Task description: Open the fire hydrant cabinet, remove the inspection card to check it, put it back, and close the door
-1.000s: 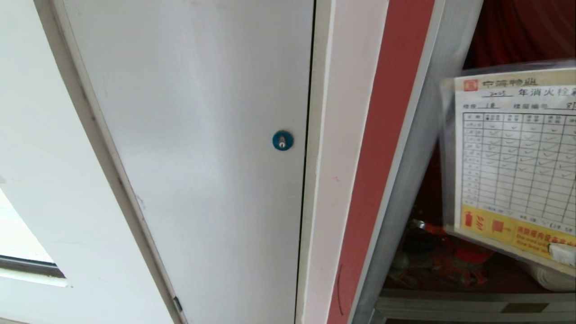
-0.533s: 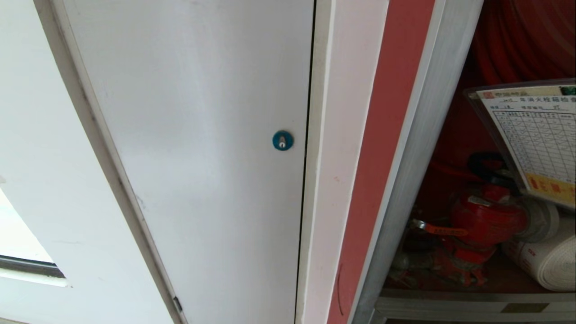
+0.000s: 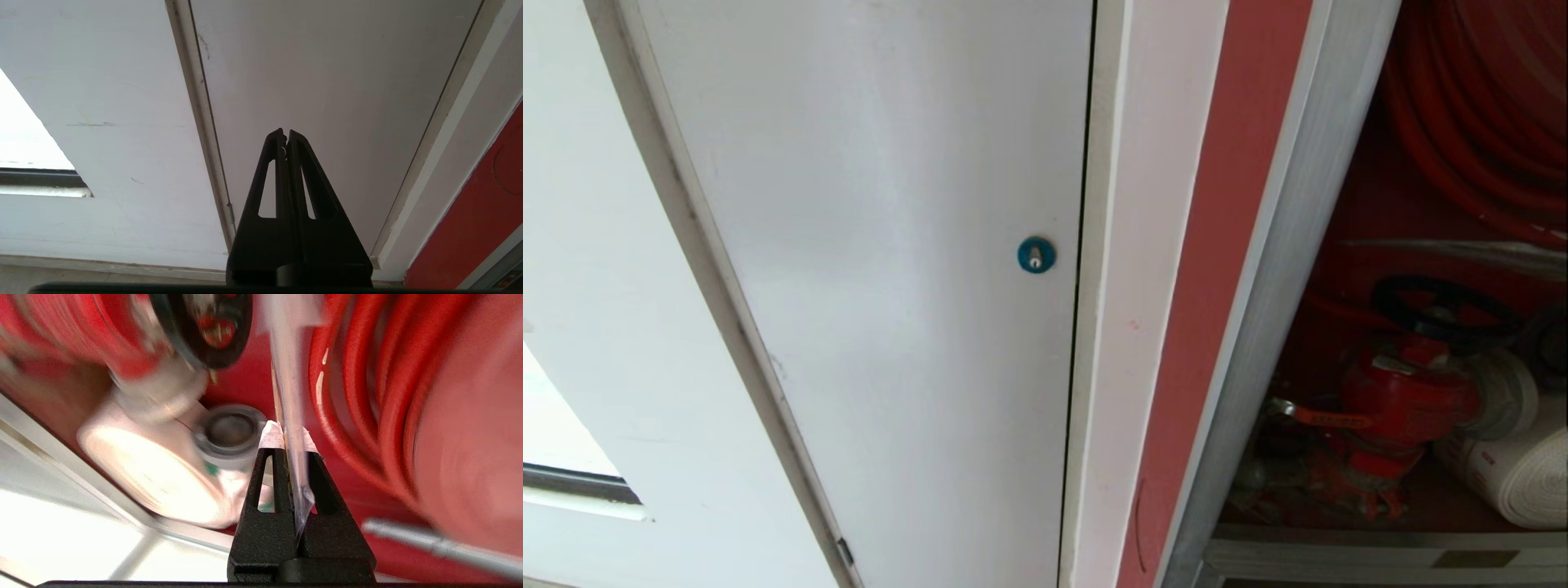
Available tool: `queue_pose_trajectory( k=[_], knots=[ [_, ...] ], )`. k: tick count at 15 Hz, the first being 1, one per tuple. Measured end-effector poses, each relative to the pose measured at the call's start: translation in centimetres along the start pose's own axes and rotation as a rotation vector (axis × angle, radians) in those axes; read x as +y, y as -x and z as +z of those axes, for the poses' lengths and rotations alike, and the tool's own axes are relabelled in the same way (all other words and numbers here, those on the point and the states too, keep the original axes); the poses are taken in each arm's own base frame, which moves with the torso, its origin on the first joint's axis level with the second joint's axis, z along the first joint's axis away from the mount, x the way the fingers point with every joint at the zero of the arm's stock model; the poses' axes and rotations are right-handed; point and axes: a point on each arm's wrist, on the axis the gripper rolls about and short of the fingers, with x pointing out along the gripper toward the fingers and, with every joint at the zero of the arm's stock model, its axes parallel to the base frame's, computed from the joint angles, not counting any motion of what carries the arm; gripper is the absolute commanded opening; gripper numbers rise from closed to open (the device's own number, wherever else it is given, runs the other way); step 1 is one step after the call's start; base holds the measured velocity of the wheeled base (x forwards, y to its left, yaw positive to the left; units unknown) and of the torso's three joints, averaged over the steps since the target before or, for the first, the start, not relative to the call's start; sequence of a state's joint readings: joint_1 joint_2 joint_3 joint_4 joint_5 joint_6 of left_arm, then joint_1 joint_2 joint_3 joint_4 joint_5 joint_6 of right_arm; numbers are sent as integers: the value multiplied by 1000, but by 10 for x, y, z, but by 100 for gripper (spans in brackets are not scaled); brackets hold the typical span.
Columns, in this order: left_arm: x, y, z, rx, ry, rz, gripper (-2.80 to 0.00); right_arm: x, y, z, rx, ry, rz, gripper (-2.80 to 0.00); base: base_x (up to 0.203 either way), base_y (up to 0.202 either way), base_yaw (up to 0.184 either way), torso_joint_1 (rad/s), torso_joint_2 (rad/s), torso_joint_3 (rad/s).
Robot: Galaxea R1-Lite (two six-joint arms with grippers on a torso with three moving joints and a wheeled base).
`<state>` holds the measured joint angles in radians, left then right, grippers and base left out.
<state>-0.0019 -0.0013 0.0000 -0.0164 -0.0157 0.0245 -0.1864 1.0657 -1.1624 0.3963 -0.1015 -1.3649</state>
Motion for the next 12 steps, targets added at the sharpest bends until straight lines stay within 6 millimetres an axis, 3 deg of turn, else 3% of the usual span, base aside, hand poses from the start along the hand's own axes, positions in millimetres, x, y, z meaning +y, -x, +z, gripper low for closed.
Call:
queue_pose_trajectory(
  k=[5,12],
  knots=[
    [0,0,0,0,0,0,-280,-12,-32,-2,47,145,43,-280,0,0,0,0,0,0],
    [0,0,0,0,0,1,-280,-20,-81,-11,108,209,43,-280,0,0,0,0,0,0]
  ],
)
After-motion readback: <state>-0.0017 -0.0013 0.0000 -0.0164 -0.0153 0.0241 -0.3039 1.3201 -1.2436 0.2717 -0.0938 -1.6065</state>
